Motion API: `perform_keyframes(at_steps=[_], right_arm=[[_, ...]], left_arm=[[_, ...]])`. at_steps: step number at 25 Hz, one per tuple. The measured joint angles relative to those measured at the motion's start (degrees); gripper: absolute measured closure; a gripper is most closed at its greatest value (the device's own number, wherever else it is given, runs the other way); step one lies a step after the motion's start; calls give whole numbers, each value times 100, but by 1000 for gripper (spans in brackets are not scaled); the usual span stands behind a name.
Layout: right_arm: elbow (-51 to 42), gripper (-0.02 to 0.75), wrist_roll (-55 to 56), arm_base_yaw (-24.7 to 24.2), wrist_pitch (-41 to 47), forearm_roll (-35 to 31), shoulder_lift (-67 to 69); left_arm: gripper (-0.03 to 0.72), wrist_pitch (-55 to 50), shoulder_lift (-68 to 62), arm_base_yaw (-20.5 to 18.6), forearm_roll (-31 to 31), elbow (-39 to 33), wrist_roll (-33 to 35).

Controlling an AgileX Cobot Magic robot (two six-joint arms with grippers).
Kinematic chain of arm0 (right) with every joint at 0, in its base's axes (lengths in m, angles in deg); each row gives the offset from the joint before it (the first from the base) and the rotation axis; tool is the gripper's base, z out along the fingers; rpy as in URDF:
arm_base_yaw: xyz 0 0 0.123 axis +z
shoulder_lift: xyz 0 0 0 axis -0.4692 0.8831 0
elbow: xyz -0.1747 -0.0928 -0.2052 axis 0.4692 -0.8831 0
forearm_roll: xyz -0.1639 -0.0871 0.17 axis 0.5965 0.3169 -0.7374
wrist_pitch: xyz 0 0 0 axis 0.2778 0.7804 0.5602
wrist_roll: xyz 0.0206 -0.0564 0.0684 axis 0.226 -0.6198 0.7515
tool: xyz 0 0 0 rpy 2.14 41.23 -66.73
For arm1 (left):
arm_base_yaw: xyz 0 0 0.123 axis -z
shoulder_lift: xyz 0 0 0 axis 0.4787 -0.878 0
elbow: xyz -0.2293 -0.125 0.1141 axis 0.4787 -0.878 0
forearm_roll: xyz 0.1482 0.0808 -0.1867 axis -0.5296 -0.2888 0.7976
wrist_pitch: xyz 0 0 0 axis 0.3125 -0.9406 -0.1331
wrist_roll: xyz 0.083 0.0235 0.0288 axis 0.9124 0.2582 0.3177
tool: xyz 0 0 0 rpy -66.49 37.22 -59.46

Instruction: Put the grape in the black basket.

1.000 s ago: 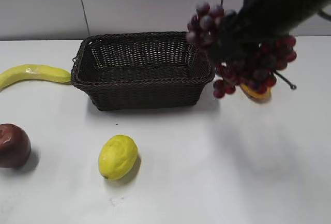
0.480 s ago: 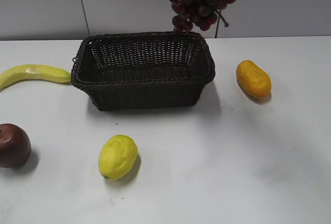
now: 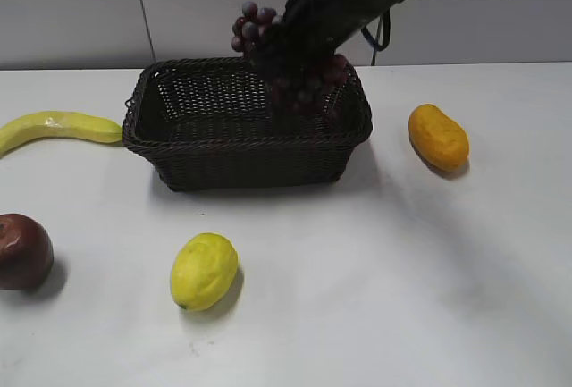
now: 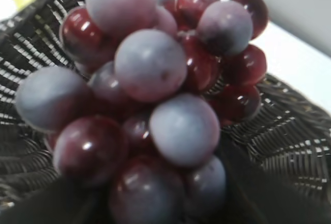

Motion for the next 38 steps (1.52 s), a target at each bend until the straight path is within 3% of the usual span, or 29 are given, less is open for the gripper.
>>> perform_keyframes(at_steps=[4, 9, 11, 18, 26, 33, 38], right_arm=[[0, 393, -17, 0, -154, -55, 396], [93, 130, -18, 0, -180, -67, 454], [278, 90, -27, 0, 69, -67, 435], [1184, 79, 251, 0, 1869, 159, -203], [1356, 89, 1636, 0, 3915, 1849, -1347], [1290, 115, 2042, 0, 4063, 2124, -2178], [390, 136, 2207, 0, 4063, 2166, -2915]], left_arm=[[199, 0, 0, -2, 0, 0, 0], [199, 0, 0, -6, 0, 0, 0], [199, 0, 0, -6, 0, 0, 0], [199, 0, 0, -6, 0, 0, 0], [199, 0, 0, -6, 0, 0, 0], [199, 0, 0, -6, 0, 0, 0], [199, 0, 0, -6, 0, 0, 0]])
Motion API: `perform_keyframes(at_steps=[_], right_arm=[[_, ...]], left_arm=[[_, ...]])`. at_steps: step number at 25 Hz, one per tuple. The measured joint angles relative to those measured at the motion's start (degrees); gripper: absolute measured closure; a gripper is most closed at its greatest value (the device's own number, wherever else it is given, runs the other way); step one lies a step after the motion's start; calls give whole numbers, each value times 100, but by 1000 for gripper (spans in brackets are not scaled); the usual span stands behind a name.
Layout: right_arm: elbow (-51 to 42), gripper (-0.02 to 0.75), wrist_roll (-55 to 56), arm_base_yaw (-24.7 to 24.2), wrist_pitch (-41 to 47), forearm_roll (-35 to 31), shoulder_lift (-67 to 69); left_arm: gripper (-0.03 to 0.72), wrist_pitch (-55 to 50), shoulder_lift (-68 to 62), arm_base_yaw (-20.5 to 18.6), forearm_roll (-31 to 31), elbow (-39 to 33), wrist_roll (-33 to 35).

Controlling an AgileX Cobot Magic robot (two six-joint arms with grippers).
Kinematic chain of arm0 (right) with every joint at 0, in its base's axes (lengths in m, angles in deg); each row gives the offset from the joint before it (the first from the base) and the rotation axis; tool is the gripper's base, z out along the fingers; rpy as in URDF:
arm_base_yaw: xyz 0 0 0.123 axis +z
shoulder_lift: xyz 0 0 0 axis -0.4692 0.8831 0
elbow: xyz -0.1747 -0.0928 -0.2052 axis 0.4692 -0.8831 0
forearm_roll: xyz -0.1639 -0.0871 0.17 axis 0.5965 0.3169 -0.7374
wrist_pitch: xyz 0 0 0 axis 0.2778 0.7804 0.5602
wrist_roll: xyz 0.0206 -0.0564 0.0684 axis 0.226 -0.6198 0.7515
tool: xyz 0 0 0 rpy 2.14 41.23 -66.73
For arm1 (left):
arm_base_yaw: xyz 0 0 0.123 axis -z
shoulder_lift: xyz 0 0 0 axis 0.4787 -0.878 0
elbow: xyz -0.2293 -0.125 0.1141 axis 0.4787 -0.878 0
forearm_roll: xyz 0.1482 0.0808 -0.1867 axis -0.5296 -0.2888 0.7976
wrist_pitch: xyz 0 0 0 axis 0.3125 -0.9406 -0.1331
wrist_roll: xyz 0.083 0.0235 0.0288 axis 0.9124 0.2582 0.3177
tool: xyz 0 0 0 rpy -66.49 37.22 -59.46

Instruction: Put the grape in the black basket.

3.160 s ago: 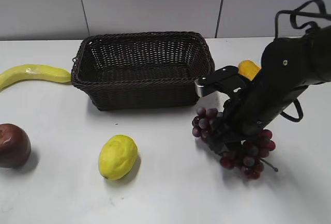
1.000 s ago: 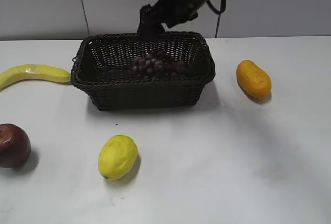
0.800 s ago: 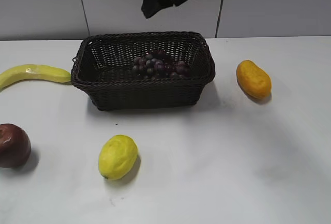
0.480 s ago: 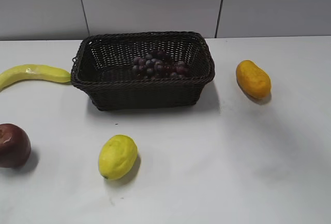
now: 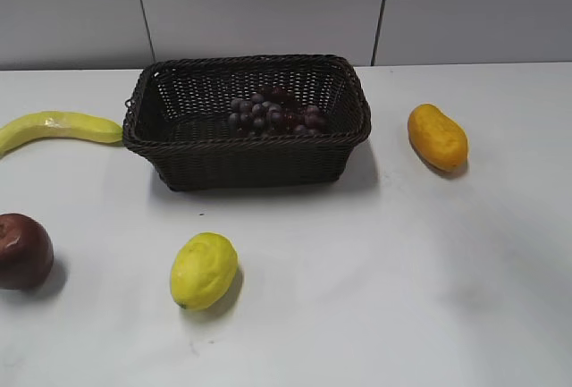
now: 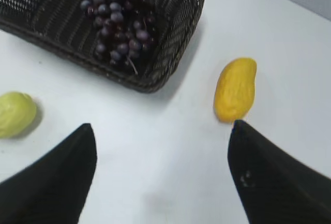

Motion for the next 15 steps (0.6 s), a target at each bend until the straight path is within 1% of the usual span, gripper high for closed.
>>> perform_keyframes(at_steps=[3, 7, 9, 13, 15], right_arm=[[-972, 145, 47, 0, -10, 0, -539], [-2644, 146, 228, 0, -29, 31, -1382], [-3486, 146, 337, 0, -212, 31, -1818], [-4750, 146, 586, 0, -655, 35, -2715], [-5177, 146, 745, -57, -790, 35, -3141]], left_arm=[[199, 0, 0, 0, 0, 0, 0], [199, 0, 0, 0, 0, 0, 0], [199, 0, 0, 0, 0, 0, 0], [199, 0, 0, 0, 0, 0, 0], [199, 0, 0, 0, 0, 0, 0]])
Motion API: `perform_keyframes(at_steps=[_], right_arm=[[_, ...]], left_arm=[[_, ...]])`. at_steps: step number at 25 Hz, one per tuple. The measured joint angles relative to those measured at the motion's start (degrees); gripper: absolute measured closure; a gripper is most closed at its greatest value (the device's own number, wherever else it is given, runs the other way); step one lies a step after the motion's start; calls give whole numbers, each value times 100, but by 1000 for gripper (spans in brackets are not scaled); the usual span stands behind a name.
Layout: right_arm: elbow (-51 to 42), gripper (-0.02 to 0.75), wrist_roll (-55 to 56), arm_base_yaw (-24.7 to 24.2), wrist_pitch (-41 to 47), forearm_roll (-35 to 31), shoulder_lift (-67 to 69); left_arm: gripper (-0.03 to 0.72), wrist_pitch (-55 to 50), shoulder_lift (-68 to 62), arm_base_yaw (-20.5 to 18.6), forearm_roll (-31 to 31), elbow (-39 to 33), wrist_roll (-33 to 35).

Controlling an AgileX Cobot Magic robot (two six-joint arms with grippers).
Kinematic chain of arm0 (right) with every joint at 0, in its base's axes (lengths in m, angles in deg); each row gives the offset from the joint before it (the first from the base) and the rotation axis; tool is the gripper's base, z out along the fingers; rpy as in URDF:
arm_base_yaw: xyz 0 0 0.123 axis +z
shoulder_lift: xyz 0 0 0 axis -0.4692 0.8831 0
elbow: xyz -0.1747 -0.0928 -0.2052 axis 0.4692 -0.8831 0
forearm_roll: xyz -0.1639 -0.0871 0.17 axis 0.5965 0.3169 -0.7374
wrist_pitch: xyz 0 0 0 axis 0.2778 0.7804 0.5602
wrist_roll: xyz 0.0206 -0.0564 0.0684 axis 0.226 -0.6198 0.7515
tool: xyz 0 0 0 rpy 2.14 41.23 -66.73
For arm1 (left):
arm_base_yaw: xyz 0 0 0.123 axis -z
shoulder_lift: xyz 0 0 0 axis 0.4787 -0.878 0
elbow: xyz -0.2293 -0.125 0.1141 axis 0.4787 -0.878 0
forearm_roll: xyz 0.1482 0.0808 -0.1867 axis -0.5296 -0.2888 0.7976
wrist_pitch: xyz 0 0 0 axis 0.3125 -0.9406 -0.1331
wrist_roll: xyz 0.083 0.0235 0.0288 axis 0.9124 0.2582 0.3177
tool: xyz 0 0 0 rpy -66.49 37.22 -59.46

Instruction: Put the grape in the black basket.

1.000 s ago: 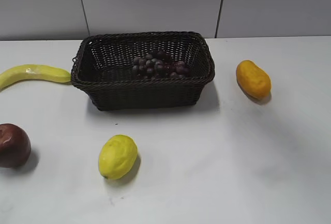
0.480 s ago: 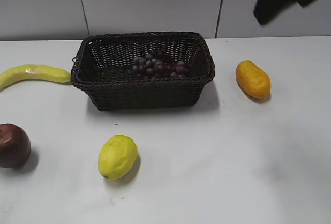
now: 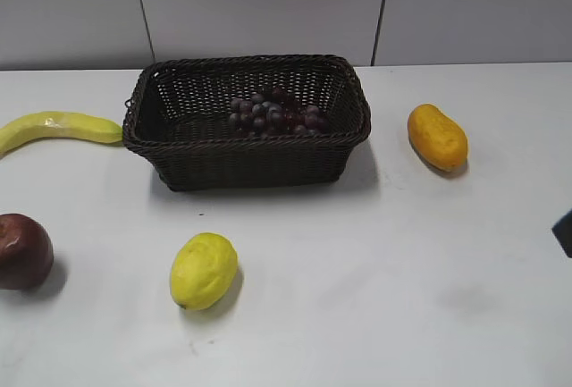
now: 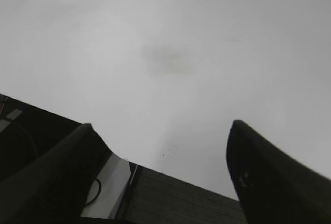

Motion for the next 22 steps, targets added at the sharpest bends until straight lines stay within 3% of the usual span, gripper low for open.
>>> perform_keyframes(at_steps=[4, 9, 12, 22], right_arm=[[-556, 146, 158, -478, -122, -35, -920], [-804, 148, 182, -1677, -143, 41, -2170], [-811, 148, 182, -2108, -143, 175, -2981], [-1353, 153, 143, -2262, 78, 437, -4838]], left_arm=[[199, 0, 0, 0, 0, 0, 0], [199, 0, 0, 0, 0, 0, 0], [199, 0, 0, 0, 0, 0, 0], [199, 0, 0, 0, 0, 0, 0]])
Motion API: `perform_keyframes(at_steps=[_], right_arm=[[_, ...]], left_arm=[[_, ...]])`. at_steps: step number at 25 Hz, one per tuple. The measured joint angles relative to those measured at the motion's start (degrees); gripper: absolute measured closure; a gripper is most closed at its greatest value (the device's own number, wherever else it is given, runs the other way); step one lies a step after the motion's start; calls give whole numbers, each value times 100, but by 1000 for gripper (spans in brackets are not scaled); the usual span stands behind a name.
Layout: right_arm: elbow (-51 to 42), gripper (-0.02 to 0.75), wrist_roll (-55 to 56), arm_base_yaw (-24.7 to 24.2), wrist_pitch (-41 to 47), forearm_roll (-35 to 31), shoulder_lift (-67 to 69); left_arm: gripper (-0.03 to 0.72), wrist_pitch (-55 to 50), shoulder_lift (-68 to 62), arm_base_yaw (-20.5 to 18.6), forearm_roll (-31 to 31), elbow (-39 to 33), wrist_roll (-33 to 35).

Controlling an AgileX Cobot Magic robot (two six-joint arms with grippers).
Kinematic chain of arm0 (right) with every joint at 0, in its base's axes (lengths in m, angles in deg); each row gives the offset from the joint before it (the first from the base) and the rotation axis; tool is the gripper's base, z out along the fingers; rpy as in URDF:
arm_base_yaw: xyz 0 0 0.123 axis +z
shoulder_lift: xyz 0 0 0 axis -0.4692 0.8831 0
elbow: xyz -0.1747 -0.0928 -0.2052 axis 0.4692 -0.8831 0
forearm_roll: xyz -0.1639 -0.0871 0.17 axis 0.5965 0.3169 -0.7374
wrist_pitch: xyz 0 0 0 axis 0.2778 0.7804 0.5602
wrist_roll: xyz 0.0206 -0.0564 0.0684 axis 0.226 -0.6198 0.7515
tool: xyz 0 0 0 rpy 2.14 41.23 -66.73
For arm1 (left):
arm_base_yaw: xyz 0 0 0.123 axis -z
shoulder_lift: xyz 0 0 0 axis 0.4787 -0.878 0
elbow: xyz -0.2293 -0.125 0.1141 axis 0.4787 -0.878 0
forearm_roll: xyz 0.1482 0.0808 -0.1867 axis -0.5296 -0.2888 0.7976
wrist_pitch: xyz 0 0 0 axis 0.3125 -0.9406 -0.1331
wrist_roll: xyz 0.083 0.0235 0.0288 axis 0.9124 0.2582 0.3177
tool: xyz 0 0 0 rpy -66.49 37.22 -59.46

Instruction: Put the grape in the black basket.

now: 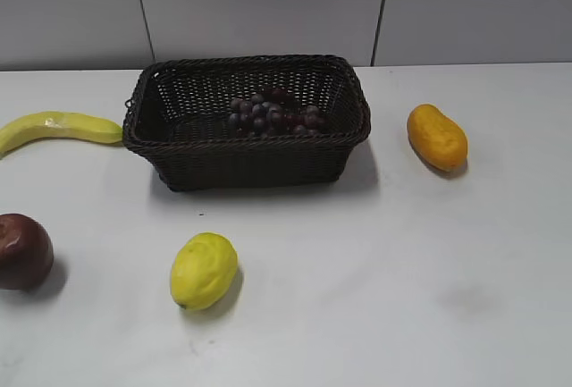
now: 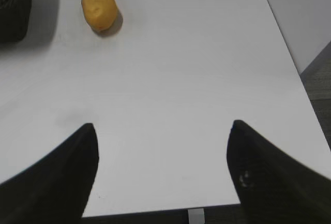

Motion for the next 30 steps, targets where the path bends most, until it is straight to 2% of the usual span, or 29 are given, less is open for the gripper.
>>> perform_keyframes(at_steps=[11, 19, 30], right_arm=[[-854, 158, -221, 0, -95, -115, -1185], [-893, 163, -266, -437, -198, -187, -1220], [-893, 164, -284, -455, -205, -198, -1220]], left_arm=[[199, 0, 0, 0, 0, 0, 0], [199, 0, 0, 0, 0, 0, 0], [199, 0, 0, 0, 0, 0, 0]])
